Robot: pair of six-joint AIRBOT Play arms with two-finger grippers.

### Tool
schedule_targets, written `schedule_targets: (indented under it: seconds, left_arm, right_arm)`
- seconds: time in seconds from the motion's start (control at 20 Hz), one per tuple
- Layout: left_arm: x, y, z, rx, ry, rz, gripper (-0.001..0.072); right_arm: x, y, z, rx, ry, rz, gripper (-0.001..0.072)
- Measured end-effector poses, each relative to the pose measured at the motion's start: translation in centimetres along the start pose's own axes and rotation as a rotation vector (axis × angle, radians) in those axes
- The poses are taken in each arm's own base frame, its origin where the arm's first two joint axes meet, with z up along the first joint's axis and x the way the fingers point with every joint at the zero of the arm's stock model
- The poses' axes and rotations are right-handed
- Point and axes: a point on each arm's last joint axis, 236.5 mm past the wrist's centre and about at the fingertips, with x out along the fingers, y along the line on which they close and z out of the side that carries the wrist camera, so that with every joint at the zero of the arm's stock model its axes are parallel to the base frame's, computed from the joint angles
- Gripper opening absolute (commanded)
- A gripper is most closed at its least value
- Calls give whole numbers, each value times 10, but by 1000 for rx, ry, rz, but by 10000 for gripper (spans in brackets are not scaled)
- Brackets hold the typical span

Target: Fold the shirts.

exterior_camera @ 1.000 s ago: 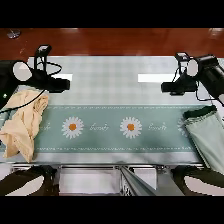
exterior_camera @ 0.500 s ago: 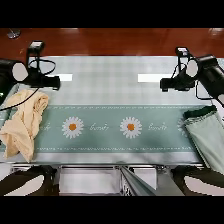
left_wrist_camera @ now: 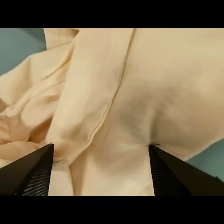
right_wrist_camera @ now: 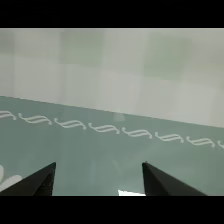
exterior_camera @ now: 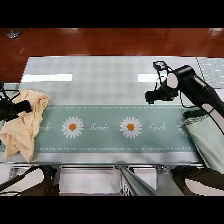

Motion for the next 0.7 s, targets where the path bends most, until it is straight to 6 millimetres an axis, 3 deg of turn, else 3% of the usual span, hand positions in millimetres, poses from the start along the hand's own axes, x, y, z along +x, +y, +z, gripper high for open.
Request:
schedule_targets:
  seconds: [0.1, 0.15, 0.2, 0.25, 0.4, 0.45, 0.55, 0.7]
  left_arm:
    - [14, -11, -7, 6, 24, -50, 688]
    - [20, -20, -11, 13, 42, -79, 415]
    - [25, -28, -15, 17, 60, -105, 82]
    - [26, -35, -16, 22, 73, -125, 27]
    - [9, -54, -2, 42, 55, -192, 26]
    - [-11, -66, 21, 34, -23, -243, 26]
    - [-64, -87, 57, 41, -151, -338, 26]
    - [-167, -116, 100, 76, -377, -484, 26]
  right_arm:
    - [-1, 15, 2, 12, -18, 28, 619]
    - [-2, 21, 4, 20, -29, 43, 620]
    - [-4, 26, 4, 31, -33, 61, 619]
    - [-9, 30, 6, 38, -48, 75, 619]
    - [-36, 36, 15, 62, -126, 114, 619]
    - [-47, 34, 18, 67, -160, 116, 619]
    - [-78, 28, 26, 85, -249, 120, 619]
    - [-129, 16, 31, 110, -385, 129, 619]
